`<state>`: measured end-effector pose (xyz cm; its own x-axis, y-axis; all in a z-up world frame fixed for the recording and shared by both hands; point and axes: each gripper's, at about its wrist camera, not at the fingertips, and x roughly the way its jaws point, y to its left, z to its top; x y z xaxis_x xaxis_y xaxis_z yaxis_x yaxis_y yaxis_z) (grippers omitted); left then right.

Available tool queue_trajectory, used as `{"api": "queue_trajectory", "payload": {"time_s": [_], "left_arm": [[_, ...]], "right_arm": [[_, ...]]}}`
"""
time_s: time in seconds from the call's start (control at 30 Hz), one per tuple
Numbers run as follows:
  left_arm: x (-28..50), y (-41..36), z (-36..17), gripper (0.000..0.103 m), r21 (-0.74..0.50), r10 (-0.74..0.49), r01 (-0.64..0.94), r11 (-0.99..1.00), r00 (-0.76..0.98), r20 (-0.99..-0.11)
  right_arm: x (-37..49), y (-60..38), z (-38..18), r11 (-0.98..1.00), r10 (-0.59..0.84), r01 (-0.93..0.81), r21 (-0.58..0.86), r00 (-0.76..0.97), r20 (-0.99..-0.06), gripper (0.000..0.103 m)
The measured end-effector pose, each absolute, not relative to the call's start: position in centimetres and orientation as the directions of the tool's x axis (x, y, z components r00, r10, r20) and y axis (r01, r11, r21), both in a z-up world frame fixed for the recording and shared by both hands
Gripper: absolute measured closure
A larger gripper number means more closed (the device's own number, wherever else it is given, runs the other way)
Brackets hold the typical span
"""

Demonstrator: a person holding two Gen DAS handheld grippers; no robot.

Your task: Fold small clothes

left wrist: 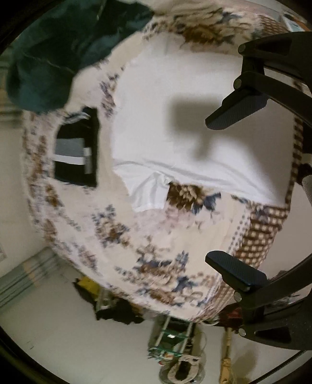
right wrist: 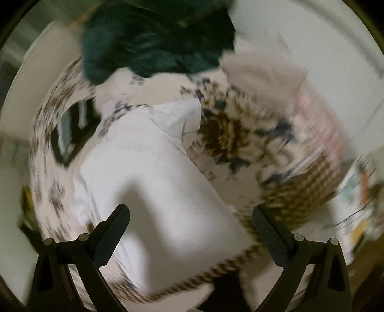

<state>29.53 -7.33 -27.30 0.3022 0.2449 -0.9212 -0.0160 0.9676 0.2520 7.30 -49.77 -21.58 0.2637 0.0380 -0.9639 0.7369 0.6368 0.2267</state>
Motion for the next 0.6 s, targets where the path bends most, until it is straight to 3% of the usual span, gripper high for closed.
{"api": "queue_trajectory", "payload": {"time_s": [0.07, 0.2, 0.27, 0.47, 0.5, 0.57, 0.6], "left_arm": [[31.5, -7.7, -31.0, 0.0, 0.246, 0.246, -0.032, 0.969, 0.248, -0.937], [34.9, -8.1, -39.1, 0.0, 0.236, 0.243, -0.065, 0.97, 0.148, -0.959], [36.3, -8.2, -42.8, 0.0, 0.236, 0.243, -0.08, 0.969, 0.107, -0.964], [39.0, -8.5, -49.4, 0.0, 0.185, 0.191, -0.103, 0.977, 0.049, -0.98], [39.4, -8.5, -50.0, 0.0, 0.177, 0.183, -0.101, 0.979, 0.048, -0.982], [39.8, -8.1, -50.5, 0.0, 0.166, 0.171, -0.097, 0.981, 0.049, -0.984], [39.9, -7.7, -50.6, 0.0, 0.159, 0.164, -0.1, 0.982, 0.051, -0.985]], "right_arm": [[9.8, -54.0, -28.2, 0.522, 0.12, 0.793, 0.315, 0.297, -0.947, 0.005], [13.5, -59.0, -39.3, 0.31, 0.215, 0.848, 0.431, 0.379, -0.9, 0.026], [15.2, -60.8, -45.5, 0.185, 0.243, 0.856, 0.483, 0.437, -0.866, 0.028], [18.4, -62.3, -56.4, -0.124, 0.253, 0.809, 0.574, 0.585, -0.771, 0.029], [18.7, -62.2, -56.9, -0.144, 0.237, 0.8, 0.582, 0.599, -0.765, 0.037], [20.2, -62.0, -57.5, -0.149, 0.176, 0.779, 0.609, 0.627, -0.759, 0.062], [21.0, -62.0, -57.2, -0.121, 0.153, 0.787, 0.604, 0.616, -0.772, 0.085]]}}
